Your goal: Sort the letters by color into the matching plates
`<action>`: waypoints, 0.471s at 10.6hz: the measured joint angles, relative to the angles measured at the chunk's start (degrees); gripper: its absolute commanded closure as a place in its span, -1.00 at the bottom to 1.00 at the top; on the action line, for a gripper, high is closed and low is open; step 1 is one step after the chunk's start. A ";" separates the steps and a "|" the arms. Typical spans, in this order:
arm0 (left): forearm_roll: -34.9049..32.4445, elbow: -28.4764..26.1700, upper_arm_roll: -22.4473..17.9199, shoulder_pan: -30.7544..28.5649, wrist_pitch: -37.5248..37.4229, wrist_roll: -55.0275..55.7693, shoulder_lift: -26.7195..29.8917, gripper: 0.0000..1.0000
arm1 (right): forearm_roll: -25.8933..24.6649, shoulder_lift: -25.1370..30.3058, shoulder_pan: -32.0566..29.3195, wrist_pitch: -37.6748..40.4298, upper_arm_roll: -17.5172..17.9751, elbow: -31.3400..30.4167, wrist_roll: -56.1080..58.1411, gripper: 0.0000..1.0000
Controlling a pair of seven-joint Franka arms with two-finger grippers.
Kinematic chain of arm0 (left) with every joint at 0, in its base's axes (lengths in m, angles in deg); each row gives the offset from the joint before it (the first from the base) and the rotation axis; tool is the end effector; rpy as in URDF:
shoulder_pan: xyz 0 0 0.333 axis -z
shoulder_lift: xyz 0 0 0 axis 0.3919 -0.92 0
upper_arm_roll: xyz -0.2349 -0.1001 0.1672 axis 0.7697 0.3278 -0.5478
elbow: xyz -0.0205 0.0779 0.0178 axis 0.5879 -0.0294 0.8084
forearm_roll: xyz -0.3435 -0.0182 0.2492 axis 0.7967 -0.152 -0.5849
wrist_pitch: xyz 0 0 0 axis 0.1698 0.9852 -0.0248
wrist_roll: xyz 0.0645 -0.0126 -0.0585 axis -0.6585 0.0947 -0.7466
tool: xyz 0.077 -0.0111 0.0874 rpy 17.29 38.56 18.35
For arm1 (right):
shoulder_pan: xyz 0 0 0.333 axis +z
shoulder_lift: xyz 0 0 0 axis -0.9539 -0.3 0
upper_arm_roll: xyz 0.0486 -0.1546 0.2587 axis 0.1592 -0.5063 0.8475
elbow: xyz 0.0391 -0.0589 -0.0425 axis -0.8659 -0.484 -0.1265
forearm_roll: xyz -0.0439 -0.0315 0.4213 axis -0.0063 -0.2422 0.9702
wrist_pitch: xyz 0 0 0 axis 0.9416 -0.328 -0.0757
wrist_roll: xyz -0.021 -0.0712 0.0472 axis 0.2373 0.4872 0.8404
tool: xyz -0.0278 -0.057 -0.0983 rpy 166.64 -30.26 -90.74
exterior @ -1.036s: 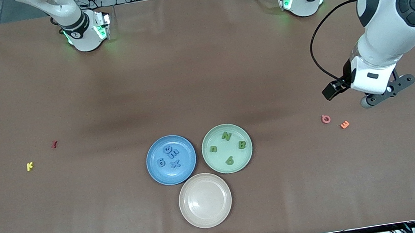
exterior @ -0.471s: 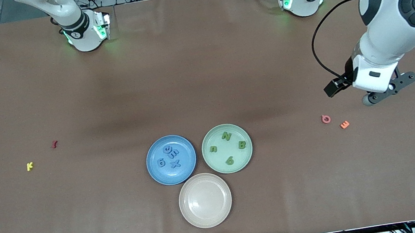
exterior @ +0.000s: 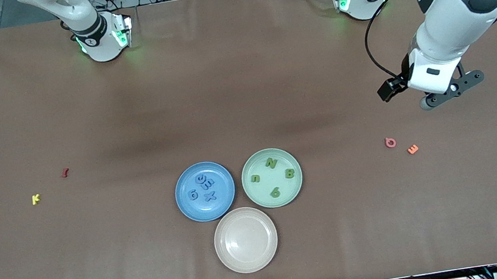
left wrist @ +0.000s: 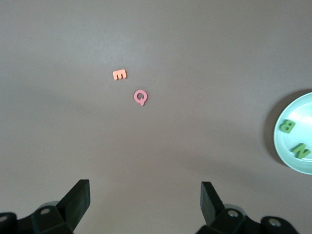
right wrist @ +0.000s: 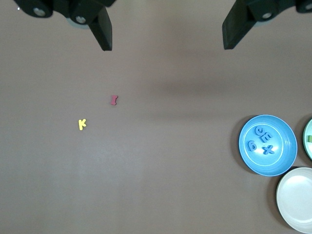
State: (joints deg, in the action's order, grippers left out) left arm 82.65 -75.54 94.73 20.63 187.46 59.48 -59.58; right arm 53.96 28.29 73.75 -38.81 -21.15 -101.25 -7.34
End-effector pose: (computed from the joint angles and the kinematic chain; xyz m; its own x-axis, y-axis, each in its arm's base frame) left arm 0.5779 -0.1688 0.4772 0.9479 0.3185 -0.0036 0.3173 -0.9453 -0.0752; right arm 0.5953 -0.0523 0.6276 0.9999 0.0080 -0.0098 0.0074 -0.9977 -0.0674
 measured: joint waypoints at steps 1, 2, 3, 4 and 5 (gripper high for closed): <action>0.00 1.30 -0.05 -0.12 0.52 -0.85 0.22 -1.00 | 0.00 0.04 0.00 0.00 0.00 -0.02 0.00 -1.00; 0.00 3.01 -0.20 -0.22 0.50 -4.19 0.23 -1.00 | -0.02 0.11 -0.01 0.04 -0.02 -0.02 0.00 -1.00; 0.00 4.06 -0.31 -0.37 0.23 -9.05 0.23 -1.00 | -0.02 0.20 -0.04 0.06 -0.05 -0.02 0.00 -1.00; 0.00 4.28 -0.41 -0.49 0.02 -13.54 0.23 -1.00 | -0.02 0.28 -0.05 0.06 -0.08 -0.02 0.00 -1.00; 0.00 4.29 -0.72 -0.52 -0.01 -16.65 0.21 -1.00 | -0.02 0.32 -0.06 0.06 -0.09 -0.02 0.00 -1.00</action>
State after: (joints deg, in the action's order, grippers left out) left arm 82.66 -71.25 94.01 20.11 187.45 42.83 -59.37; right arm 53.94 28.61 73.69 -38.75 -21.24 -101.26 -7.34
